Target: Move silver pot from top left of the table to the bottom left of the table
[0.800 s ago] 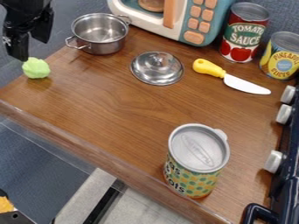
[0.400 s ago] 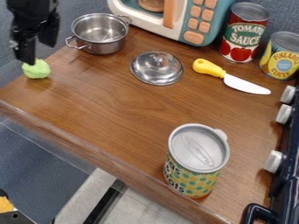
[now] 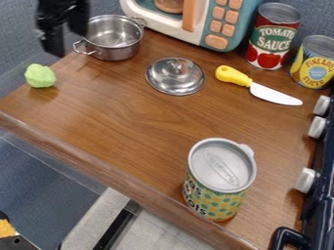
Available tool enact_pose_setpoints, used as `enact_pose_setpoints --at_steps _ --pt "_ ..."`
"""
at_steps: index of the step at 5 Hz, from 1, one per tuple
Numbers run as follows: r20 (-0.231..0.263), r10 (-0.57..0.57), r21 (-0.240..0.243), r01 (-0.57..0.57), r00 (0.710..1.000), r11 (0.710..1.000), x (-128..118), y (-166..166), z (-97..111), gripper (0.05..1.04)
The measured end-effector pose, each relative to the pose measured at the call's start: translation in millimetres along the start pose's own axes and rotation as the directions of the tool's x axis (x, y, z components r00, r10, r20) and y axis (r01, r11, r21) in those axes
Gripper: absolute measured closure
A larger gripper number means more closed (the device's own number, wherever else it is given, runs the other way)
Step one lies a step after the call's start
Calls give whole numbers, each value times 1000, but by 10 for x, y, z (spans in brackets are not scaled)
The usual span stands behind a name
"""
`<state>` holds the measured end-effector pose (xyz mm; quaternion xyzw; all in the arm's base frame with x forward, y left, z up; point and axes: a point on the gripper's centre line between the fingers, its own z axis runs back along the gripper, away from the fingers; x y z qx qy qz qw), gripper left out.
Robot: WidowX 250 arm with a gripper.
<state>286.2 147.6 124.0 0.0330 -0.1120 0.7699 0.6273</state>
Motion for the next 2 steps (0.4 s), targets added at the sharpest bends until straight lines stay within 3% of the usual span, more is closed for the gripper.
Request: enact_pose_setpoints --at_steps 2 --pt "-44 18 -7 -18 999 1000 -277 -353 -258 84"
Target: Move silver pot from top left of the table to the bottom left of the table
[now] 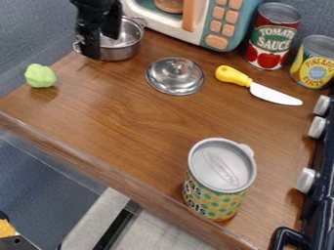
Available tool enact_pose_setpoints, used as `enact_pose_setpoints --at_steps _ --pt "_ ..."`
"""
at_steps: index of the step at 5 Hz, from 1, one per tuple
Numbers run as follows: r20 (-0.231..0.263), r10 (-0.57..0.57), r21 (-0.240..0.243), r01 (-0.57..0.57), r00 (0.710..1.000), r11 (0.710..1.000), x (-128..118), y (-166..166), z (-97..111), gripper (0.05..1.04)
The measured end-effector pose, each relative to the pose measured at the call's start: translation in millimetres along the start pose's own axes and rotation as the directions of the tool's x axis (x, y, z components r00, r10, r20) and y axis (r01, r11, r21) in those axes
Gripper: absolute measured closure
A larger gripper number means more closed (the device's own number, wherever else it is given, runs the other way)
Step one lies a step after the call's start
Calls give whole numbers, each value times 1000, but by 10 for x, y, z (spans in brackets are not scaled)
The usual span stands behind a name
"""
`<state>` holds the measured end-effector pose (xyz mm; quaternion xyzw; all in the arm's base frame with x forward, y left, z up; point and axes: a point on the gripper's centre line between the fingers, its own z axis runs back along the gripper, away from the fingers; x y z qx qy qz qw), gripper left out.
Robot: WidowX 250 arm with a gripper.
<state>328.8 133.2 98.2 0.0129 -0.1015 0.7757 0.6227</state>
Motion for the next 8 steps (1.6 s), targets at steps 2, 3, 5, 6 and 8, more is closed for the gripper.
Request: enact_pose_setpoints --at_steps 2,3,5,6,8 --pt "-16 13 18 -13 1000 1000 -71 -181 -315 130" --pt "-11 31 18 -30 999 999 -66 -196 -347 416" --pt "22 29 35 -30 999 999 -15 -164 -353 926" --pt "-5 30 33 -29 1000 999 -31 -131 -240 1004" --pt "2 2 24 -2 1000 1000 140 -20 164 1011"
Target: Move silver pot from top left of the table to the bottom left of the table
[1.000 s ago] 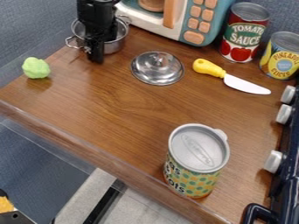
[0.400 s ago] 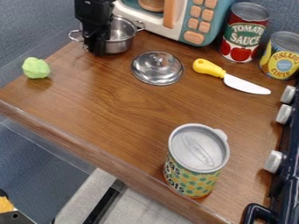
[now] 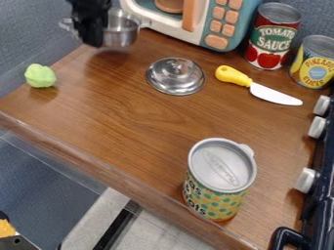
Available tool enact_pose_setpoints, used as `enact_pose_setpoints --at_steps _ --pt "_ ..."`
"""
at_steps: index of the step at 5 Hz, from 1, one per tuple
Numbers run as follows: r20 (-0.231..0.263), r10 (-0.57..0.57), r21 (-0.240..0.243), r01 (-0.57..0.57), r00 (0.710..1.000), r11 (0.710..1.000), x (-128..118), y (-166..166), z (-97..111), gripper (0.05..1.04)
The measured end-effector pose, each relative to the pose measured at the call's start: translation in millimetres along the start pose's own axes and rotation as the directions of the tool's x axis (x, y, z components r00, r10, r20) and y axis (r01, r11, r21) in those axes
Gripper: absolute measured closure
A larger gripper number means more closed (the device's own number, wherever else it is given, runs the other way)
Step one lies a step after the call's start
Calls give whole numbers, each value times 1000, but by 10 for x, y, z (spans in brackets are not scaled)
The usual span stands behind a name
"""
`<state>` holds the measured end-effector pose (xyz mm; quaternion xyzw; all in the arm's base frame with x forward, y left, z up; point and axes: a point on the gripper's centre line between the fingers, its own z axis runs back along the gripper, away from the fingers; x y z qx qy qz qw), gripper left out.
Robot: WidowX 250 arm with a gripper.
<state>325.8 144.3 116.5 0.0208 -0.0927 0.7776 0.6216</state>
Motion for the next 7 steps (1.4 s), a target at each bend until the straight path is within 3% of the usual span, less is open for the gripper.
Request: enact_pose_setpoints --at_steps 2,4,6,7 --pt "-16 29 2 -29 999 1000 -44 550 276 1011" --pt "0 -42 6 42 999 999 -196 1287 124 1011" --pt "48 -152 21 152 987 988 -276 1492 -103 1011" --pt "70 -175 28 173 982 985 -279 1419 -210 1011"
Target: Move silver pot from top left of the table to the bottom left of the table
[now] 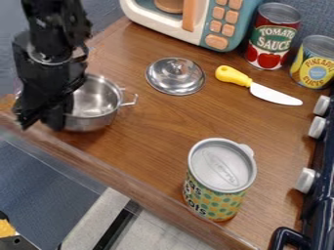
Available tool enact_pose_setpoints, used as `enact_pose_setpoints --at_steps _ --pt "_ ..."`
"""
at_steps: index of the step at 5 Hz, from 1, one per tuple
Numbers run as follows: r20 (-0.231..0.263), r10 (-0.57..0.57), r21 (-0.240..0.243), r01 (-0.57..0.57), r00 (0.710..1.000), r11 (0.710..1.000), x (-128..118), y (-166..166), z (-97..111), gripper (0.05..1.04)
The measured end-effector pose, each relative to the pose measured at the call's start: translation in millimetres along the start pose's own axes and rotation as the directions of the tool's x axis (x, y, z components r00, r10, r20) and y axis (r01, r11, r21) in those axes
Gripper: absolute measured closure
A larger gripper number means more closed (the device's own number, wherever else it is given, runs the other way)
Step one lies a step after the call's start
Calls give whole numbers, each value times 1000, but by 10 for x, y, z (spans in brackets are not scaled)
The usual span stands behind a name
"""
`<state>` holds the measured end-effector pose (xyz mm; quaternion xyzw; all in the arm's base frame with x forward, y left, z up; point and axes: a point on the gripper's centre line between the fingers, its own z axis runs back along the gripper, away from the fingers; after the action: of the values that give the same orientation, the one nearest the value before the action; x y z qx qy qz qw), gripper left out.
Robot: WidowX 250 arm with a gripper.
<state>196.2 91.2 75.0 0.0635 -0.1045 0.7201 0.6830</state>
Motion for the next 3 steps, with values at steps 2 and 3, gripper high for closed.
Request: enact_pose_setpoints --at_steps 2,3 --pt "51 -7 43 5 999 999 87 -89 -54 986" --pt "32 -26 99 22 999 995 61 -37 -76 826"
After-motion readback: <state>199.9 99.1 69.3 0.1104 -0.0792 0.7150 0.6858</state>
